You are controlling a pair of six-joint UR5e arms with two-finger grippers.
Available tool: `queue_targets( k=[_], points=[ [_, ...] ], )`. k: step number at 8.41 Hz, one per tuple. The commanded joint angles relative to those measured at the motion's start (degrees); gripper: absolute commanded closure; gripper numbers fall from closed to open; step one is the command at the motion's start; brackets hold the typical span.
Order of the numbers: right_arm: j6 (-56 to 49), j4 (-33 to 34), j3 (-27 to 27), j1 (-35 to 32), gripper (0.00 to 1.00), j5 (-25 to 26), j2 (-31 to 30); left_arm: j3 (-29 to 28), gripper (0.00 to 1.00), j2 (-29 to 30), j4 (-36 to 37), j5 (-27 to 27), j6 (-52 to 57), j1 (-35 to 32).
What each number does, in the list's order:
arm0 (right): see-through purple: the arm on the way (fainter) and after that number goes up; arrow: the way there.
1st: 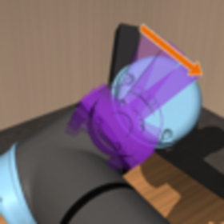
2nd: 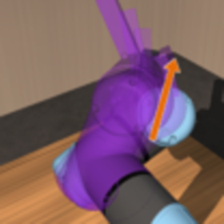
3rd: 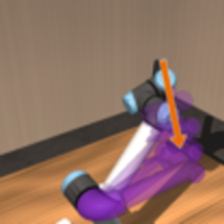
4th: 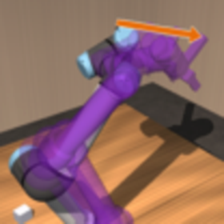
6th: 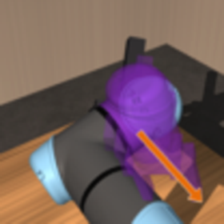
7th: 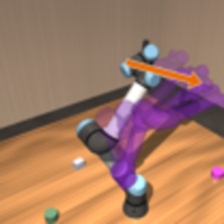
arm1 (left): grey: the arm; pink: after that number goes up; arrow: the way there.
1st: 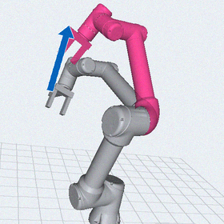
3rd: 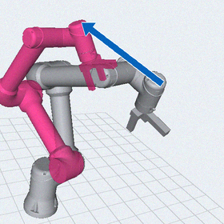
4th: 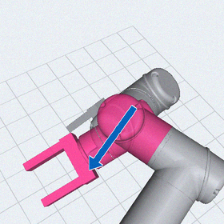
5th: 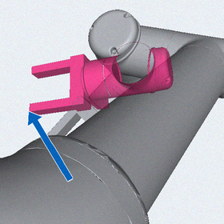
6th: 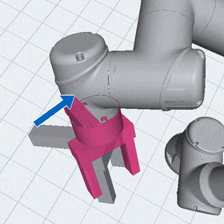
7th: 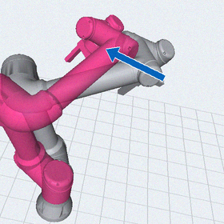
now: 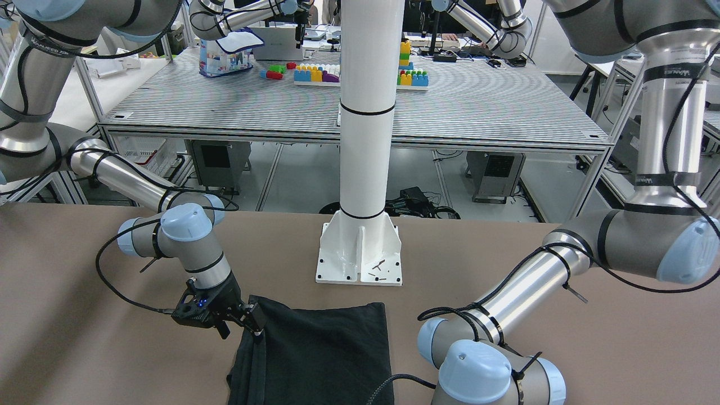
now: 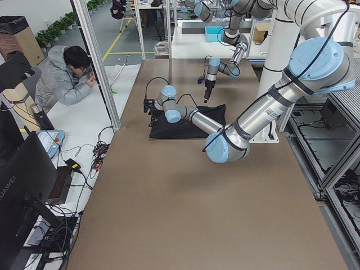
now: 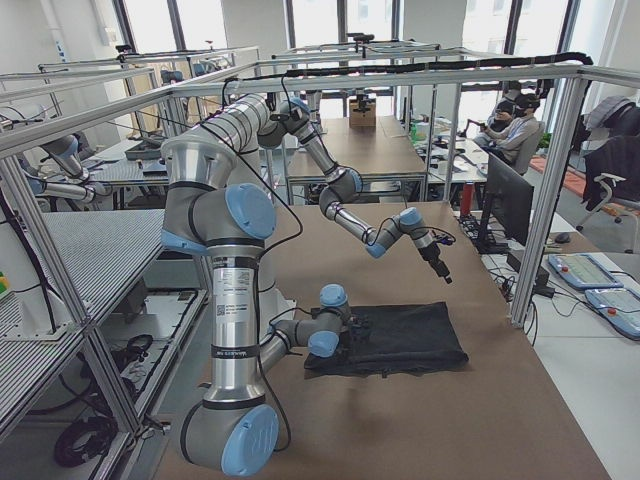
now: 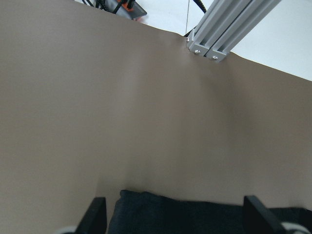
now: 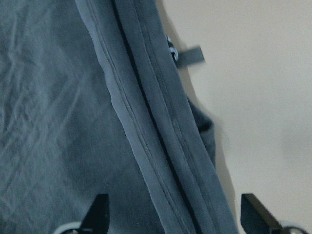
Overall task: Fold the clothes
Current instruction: 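Release the corner and move the right gripper along the shirt edge, then grasp the far corner of the shirt with the right gripper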
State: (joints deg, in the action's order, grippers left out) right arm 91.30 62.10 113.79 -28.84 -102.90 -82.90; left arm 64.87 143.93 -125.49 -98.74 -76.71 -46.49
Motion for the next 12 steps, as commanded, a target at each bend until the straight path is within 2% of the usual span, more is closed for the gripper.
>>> queue_targets(
  k=[1,3,6,7,8,10,12],
  points=[
    [-16.2,3.8,-5.5,-3.0,0.05,14.0,7.3,0.2,0.00,0.5,0.1,-0.4,-0.1,0.0],
    [-17.2,3.0,-12.2,-3.2,0.05,23.1,13.4,0.2,0.00,0.4,-0.1,-0.2,-0.1,0.3],
    [-17.3,2.3,-22.8,-4.6,0.06,26.3,22.7,0.1,0.00,0.3,-0.3,0.0,0.0,0.7],
    [-17.2,0.2,-29.6,-4.6,0.06,29.8,26.9,0.1,0.00,0.3,-0.3,0.0,0.2,0.6],
    [-17.3,-3.0,-35.9,-5.4,0.06,30.8,29.7,0.0,0.00,0.3,-0.2,0.0,0.9,0.4],
    [-18.7,-4.0,-42.0,-7.3,0.07,31.0,33.1,-0.3,0.00,0.3,-0.1,0.0,1.5,0.3],
    [-21.6,-4.0,-45.9,-8.3,0.09,31.0,35.1,-0.4,0.00,0.3,0.1,0.0,1.5,0.3]
  ],
)
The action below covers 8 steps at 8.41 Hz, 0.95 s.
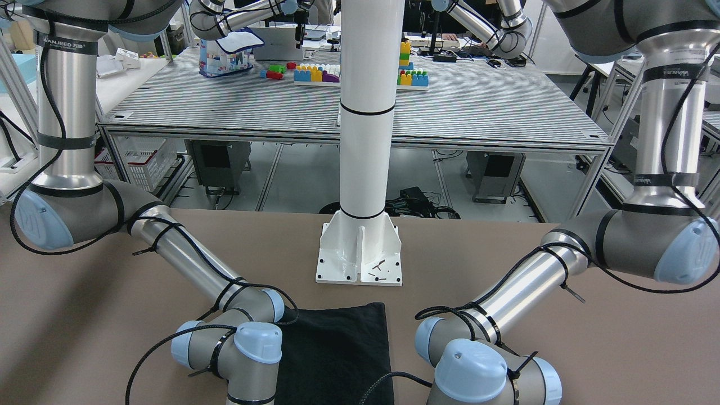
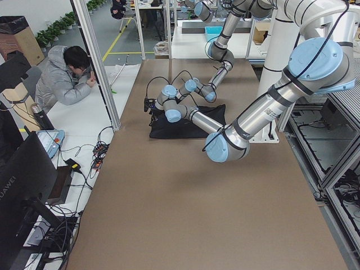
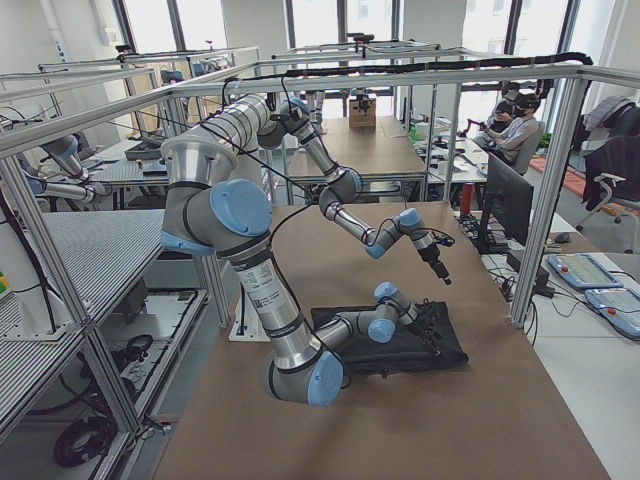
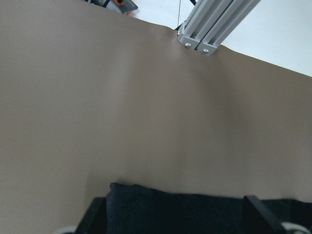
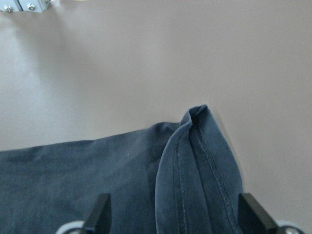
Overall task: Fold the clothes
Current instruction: 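Grasp the far corner of the shirt with the right gripper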
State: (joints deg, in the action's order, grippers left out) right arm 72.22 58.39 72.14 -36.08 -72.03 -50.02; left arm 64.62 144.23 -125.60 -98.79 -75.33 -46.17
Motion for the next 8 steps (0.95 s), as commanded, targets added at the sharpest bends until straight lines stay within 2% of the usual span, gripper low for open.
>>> queue_targets(
  k=[1,3,4,5,6,8],
  points=[
    [-2.7,-0.2,-5.9,-1.0,0.14,0.2,3.2,-0.5,0.00,0.0,0.1,0.0,0.1,0.0],
    [-3.2,-0.1,-9.6,-1.0,0.46,1.0,5.8,-1.1,0.00,0.0,-0.1,0.0,0.2,-0.1],
    [-5.5,-0.1,-9.6,-1.1,0.64,1.0,5.8,-1.4,0.00,0.0,-0.1,0.0,0.3,-0.1],
    [-7.2,-0.1,-9.6,-1.4,0.77,1.0,5.8,-1.6,0.00,0.0,-0.2,-0.1,0.3,-0.1],
    [-9.5,-0.2,-9.5,-2.0,0.84,0.9,5.8,-1.6,0.00,0.0,-0.2,0.0,0.3,-0.2],
    [-11.8,-0.1,-8.6,-2.4,0.86,0.5,5.5,-1.7,0.00,0.1,-0.1,-0.1,0.3,-0.6]
  ],
)
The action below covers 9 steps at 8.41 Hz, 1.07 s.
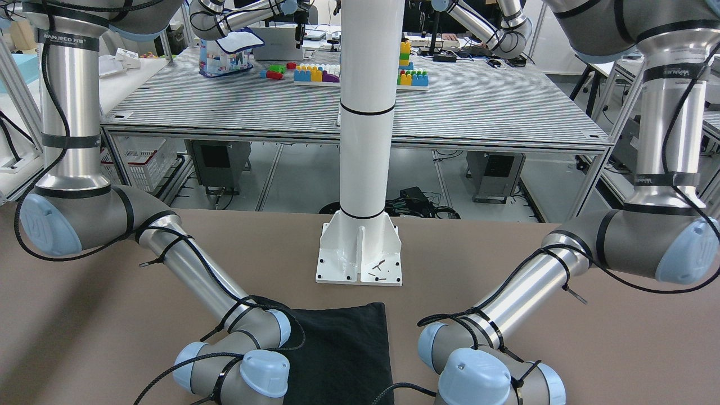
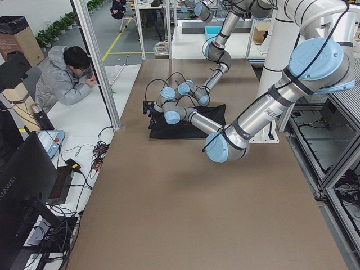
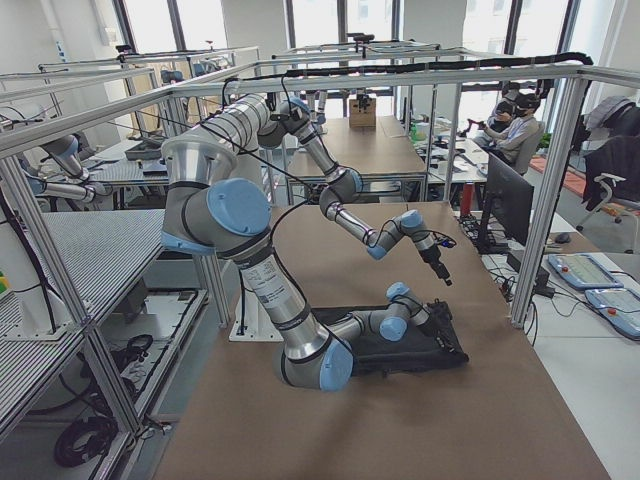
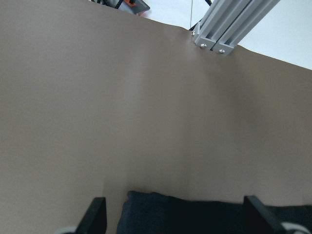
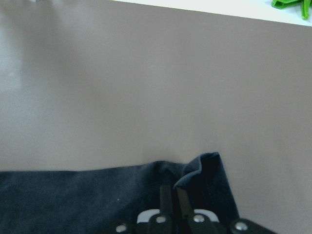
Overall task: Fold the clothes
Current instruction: 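Grasp the far corner of the shirt with the right gripper, then pull the far corner outward with the right gripper to square the edge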
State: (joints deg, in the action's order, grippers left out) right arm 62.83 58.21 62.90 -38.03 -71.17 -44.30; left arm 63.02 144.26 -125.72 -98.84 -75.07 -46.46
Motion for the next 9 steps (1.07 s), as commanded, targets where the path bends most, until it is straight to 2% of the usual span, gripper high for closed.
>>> queue_targets(
  k=[1,3,6,8,9],
  points=[
    [-3.0,0.1,1.2,-0.5,0.87,-0.5,-0.5,-0.3,0.00,0.1,0.0,0.0,0.0,-0.3],
    [-4.3,-0.1,1.7,-1.3,1.00,-0.7,-2.5,-0.8,0.00,0.1,0.0,0.0,0.1,-0.5],
    [-10.8,-0.1,1.7,-6.0,1.00,-4.2,-4.0,-0.9,0.00,0.1,-0.1,0.0,0.1,-0.4],
    [-10.9,-0.1,1.7,-6.4,0.97,-4.5,-4.0,-0.9,0.00,0.1,-0.1,0.0,0.1,-0.3],
    [-10.7,-0.1,1.7,-6.4,0.57,-4.5,-4.0,-0.9,0.00,0.1,-0.1,0.0,0.1,-0.3]
  ],
)
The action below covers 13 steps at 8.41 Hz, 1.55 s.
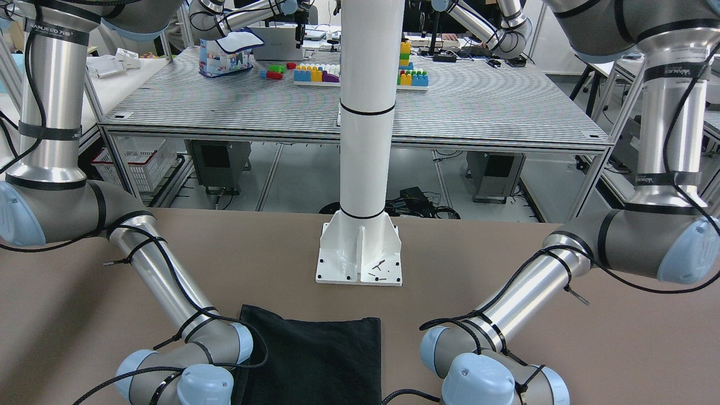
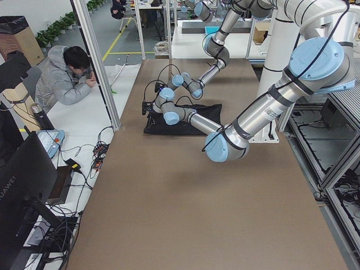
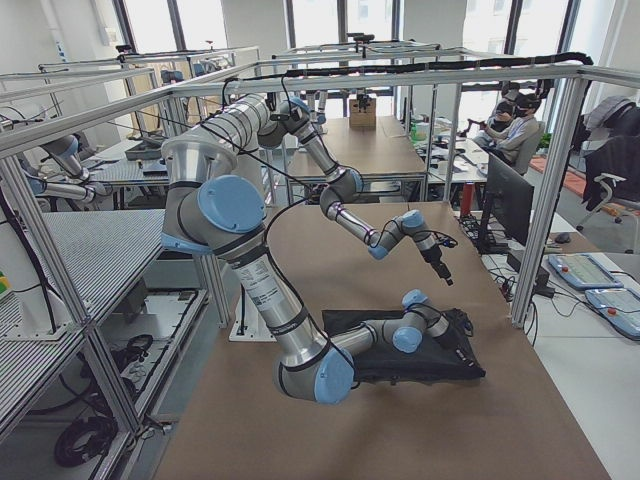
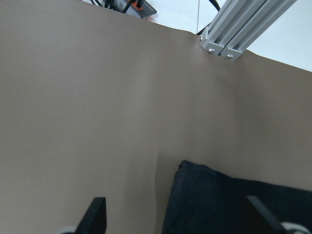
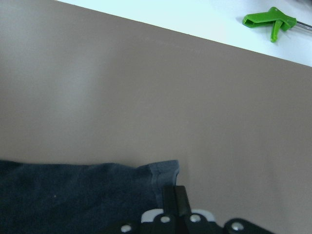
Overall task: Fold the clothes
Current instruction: 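Pull the far corner outward with the right gripper to square the edge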
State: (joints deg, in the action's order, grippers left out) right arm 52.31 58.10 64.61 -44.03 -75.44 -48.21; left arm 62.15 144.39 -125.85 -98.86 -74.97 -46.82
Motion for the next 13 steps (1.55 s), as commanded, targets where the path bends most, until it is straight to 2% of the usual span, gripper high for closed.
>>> queue_targets(
  k=[1,5,8,9,11,13],
  points=[
    [0.0,0.0,0.2,-0.4,0.04,-0.4,0.0,0.1,0.00,0.0,0.0,0.0,0.0,0.1],
    [0.6,0.3,10.1,0.0,0.06,-4.0,-7.8,-0.1,0.00,1.0,0.2,0.1,0.0,0.1],
    [6.3,0.9,9.8,2.1,0.06,-3.8,-7.4,-0.1,0.00,1.1,0.3,0.1,0.1,0.1],
    [6.6,0.9,9.7,2.2,0.06,-3.7,-7.4,-0.1,0.00,1.1,0.3,0.1,0.1,0.1],
    [8.1,0.9,6.1,3.1,0.06,-3.4,-4.7,-0.7,0.00,1.2,0.2,0.0,0.1,0.1],
    [6.4,0.9,6.4,3.1,0.06,-3.7,-5.3,-1.3,0.00,1.8,0.1,0.1,0.2,0.1]
  ],
)
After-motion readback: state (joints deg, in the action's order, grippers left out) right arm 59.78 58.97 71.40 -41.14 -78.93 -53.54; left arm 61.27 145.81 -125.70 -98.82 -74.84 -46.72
